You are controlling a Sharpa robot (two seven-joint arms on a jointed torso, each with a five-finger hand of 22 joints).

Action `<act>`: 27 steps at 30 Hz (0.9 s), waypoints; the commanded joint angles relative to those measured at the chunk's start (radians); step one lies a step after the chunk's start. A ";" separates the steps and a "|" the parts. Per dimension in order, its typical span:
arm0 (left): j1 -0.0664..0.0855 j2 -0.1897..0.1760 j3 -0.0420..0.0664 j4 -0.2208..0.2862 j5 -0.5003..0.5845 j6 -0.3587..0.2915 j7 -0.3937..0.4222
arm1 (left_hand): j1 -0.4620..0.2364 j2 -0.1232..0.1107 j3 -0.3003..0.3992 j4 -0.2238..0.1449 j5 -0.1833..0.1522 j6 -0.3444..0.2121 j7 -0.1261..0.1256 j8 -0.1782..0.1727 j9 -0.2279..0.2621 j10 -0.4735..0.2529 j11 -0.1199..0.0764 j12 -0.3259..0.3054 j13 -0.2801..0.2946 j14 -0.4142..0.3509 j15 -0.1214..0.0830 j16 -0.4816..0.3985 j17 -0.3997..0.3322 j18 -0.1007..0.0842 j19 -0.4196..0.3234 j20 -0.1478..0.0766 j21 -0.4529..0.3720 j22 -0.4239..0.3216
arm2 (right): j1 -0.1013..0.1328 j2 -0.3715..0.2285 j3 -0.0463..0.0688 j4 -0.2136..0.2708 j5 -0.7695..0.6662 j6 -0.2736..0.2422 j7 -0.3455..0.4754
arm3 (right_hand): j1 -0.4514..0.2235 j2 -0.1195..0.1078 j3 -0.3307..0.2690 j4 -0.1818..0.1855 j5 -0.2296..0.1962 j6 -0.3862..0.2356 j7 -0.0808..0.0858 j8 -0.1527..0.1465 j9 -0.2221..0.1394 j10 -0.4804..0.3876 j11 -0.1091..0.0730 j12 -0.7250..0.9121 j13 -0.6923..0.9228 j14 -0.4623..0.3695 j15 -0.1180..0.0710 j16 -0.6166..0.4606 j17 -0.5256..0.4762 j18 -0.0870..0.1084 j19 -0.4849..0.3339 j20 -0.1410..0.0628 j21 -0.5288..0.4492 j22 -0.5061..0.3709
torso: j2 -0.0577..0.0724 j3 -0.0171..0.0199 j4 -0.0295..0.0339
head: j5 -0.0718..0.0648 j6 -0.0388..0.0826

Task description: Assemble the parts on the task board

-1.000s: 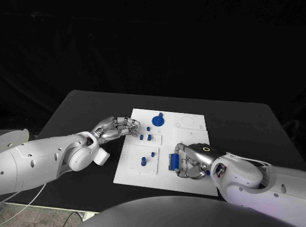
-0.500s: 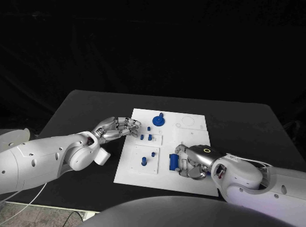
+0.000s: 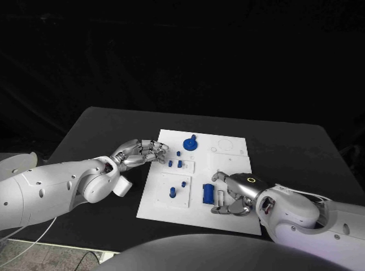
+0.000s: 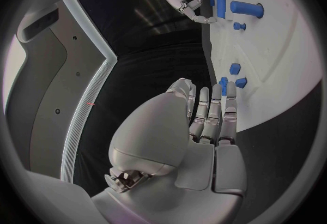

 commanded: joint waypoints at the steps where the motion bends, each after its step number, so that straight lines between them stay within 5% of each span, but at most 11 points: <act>1: 0.000 0.000 0.000 0.002 0.003 0.016 0.007 | 0.010 0.000 0.007 0.000 0.005 -0.002 0.007 0.006 -0.001 0.002 0.004 0.002 -0.001 0.000 0.003 0.006 -0.002 -0.003 0.002 -0.004 -0.007 0.002 | 0.018 -0.024 0.005 0.024 0.014 -0.072 0.011 | -0.017 0.012 0.003 0.000 -0.011 0.037 0.001 0.022 -0.003 0.105 0.003 0.004 0.263 0.070 0.005 -0.002 0.077 0.002 0.019 0.004 0.014 0.190 | 0.000 -0.0001 0.0013 | -0.001 0.000; 5: 0.000 0.000 0.000 0.002 0.003 0.014 0.008 | 0.010 0.000 0.007 0.000 0.005 -0.002 0.007 0.006 -0.001 0.002 0.004 0.002 -0.001 0.000 0.003 0.006 -0.002 -0.003 0.002 -0.004 -0.007 0.002 | 0.078 -0.056 0.008 0.042 0.137 -0.070 0.016 | -0.040 0.073 0.033 -0.004 0.025 0.127 0.001 0.085 0.006 0.105 0.004 0.004 0.263 0.074 0.006 0.007 0.091 -0.001 0.025 0.005 0.027 0.194 | 0.000 -0.0005 0.0015 | -0.004 0.000; 9: 0.000 0.001 0.000 0.002 0.003 0.013 0.008 | 0.010 -0.001 0.008 0.000 0.005 -0.002 0.007 0.006 -0.001 0.002 0.004 0.002 -0.002 0.000 0.003 0.006 -0.002 -0.003 0.002 -0.004 -0.007 0.002 | 0.151 -0.085 0.009 0.045 0.297 -0.015 -0.002 | -0.083 0.114 0.038 -0.005 0.051 0.187 -0.001 0.149 0.024 0.105 0.004 0.004 0.263 0.081 0.006 0.027 0.126 -0.005 0.032 0.005 0.047 0.200 | -0.001 -0.0004 0.0029 | -0.005 0.000; 12: 0.000 0.002 0.000 0.002 0.003 0.013 0.007 | 0.010 -0.001 0.009 0.000 0.005 -0.001 0.007 0.006 -0.001 0.003 0.004 0.002 -0.002 0.000 0.003 0.007 -0.002 -0.003 0.002 -0.004 -0.007 0.002 | 0.180 -0.098 0.009 0.036 0.338 0.028 -0.023 | -0.104 0.128 0.037 -0.006 0.059 0.251 -0.009 0.209 0.049 0.105 -0.001 0.004 0.263 0.101 0.005 0.085 0.233 -0.012 0.044 0.003 0.082 0.209 | -0.001 -0.0003 0.0017 | -0.006 0.000; 16: 0.000 0.002 0.000 0.002 0.003 0.012 0.006 | 0.010 -0.001 0.010 -0.001 0.005 -0.001 0.007 0.007 0.000 0.004 0.004 0.002 -0.002 0.001 0.004 0.007 -0.002 -0.003 0.002 -0.004 -0.007 0.003 | 0.200 -0.102 0.008 0.003 0.366 0.114 -0.063 | -0.124 0.146 0.036 -0.008 0.065 0.406 -0.034 0.277 0.084 0.105 -0.016 0.004 0.263 0.106 -0.006 0.100 0.263 -0.016 0.050 -0.004 0.101 0.214 | -0.001 -0.0009 0.0012 | -0.009 0.000; 22: 0.000 0.002 0.000 0.002 0.003 0.013 0.005 | 0.010 -0.001 0.010 -0.001 0.005 -0.001 0.007 0.007 0.000 0.004 0.004 0.003 -0.003 0.001 0.004 0.007 -0.002 -0.003 0.001 -0.004 -0.007 0.003 | 0.202 -0.096 0.001 -0.044 0.354 0.240 -0.129 | -0.078 0.141 0.054 -0.014 0.171 0.520 -0.060 0.269 0.109 0.105 -0.033 0.004 0.263 0.106 -0.022 0.100 0.263 -0.015 0.048 -0.019 0.101 0.214 | 0.001 -0.0003 0.0006 | -0.009 0.000; 27: 0.000 0.002 0.000 0.002 0.003 0.013 0.004 | 0.010 -0.001 0.010 -0.001 0.005 0.000 0.007 0.007 0.000 0.005 0.004 0.003 -0.003 0.001 0.004 0.007 -0.003 -0.003 0.001 -0.004 -0.007 0.003 | 0.188 -0.093 -0.002 -0.053 0.315 0.289 -0.161 | -0.059 0.135 0.061 -0.017 0.194 0.563 -0.072 0.269 0.131 0.105 -0.039 0.004 0.263 0.106 -0.027 0.100 0.263 -0.015 0.048 -0.024 0.101 0.213 | 0.001 0.0000 0.0003 | -0.011 0.000</act>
